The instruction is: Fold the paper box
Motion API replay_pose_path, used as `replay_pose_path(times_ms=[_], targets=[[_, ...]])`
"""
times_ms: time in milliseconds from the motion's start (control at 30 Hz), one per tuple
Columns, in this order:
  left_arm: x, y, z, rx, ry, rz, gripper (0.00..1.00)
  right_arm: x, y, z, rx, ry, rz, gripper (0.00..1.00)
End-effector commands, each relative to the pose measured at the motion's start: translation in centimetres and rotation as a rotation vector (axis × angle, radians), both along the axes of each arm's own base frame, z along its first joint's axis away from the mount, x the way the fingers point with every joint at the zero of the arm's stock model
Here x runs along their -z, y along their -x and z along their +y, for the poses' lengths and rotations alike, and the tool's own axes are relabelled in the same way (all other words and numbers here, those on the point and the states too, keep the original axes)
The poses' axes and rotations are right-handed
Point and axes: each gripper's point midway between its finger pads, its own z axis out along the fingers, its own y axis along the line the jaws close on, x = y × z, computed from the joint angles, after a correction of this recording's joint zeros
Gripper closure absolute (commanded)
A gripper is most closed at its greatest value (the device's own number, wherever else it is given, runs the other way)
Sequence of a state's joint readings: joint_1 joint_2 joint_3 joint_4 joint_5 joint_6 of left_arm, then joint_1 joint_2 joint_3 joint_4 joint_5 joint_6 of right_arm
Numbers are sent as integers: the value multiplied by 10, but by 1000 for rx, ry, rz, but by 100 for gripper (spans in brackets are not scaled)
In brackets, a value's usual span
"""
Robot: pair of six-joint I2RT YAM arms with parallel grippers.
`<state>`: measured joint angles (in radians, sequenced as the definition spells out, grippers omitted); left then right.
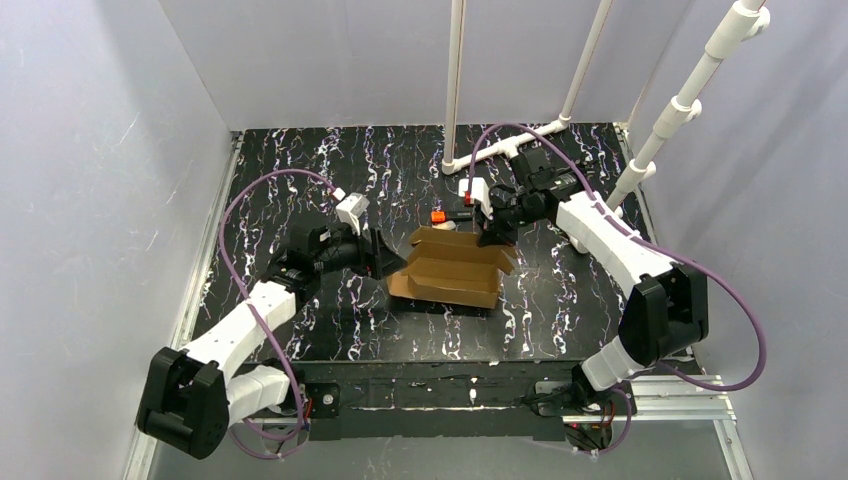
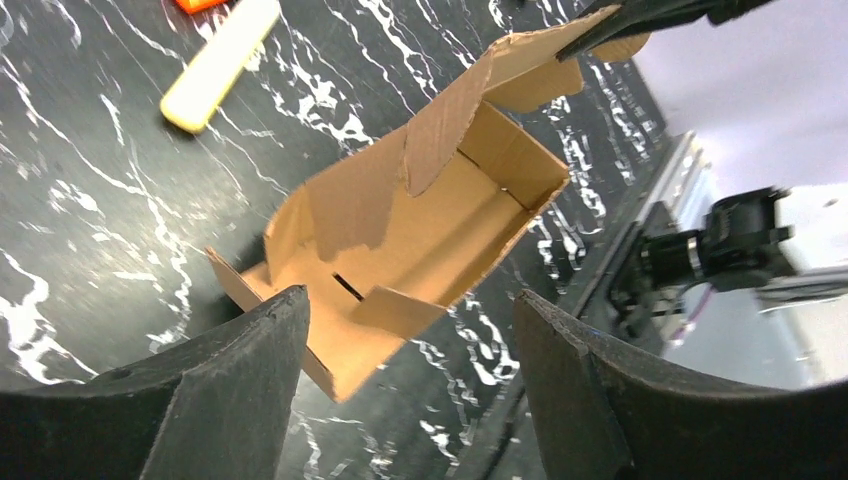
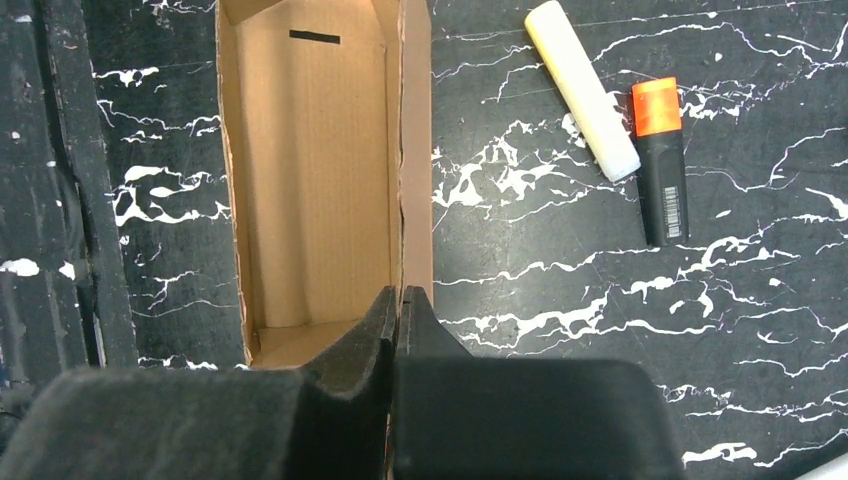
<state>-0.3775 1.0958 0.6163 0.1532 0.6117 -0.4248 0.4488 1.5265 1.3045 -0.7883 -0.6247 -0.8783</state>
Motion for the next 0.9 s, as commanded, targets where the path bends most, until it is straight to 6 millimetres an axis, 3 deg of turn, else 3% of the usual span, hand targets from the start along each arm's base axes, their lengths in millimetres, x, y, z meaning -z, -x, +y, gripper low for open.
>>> replay_pose_path(times_ms=[0, 133, 567, 767, 867], targets=[[-14, -10, 1, 109, -81, -272, 27, -20, 3, 9, -59, -58, 14, 99], [-6, -9, -6, 181, -74, -311, 27, -30, 13, 12, -110, -87, 29, 99], [0, -1, -19, 276, -7, -330, 32, -31, 21, 12, -162, -95, 34, 99], [7, 5, -24, 354, 2, -333, 39, -36, 24, 13, -215, -102, 38, 99], [6, 7, -25, 383, 3, -358, 51, -40, 29, 14, -242, -115, 46, 99]])
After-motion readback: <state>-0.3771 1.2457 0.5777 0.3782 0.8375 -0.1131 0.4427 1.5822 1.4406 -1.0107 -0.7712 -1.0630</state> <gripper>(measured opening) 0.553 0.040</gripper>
